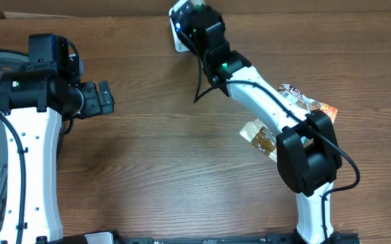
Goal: Scan the item barcode
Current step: 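Hold and turn the jar in front of the scanner window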
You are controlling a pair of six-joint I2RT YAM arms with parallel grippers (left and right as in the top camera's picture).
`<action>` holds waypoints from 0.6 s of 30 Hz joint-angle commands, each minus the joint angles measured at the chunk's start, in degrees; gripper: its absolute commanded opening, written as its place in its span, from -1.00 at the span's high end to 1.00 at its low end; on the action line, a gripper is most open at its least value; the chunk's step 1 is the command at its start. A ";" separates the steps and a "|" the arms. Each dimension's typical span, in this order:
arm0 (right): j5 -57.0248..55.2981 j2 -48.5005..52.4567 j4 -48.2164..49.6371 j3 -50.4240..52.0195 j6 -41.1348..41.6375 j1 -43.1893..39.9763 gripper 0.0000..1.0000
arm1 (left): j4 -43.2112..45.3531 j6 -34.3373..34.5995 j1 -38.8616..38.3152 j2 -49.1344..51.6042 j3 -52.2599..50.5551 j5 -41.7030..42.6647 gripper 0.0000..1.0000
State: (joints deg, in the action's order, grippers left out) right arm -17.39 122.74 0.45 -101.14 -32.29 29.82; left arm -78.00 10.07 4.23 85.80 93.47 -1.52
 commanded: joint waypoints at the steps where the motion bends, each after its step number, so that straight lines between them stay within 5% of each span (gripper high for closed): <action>1: -0.52 0.81 5.95 -0.96 -5.92 -0.83 0.12 | 0.07 -0.44 0.26 0.09 0.48 0.50 -0.99; 18: 0.57 13.29 25.11 -0.96 -36.37 -0.90 0.10 | 0.07 -0.44 0.26 0.09 0.48 0.50 -0.99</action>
State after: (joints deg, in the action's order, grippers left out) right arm -17.23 135.24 23.57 -101.14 -60.18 28.86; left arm -78.00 10.09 4.23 85.80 93.47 -1.52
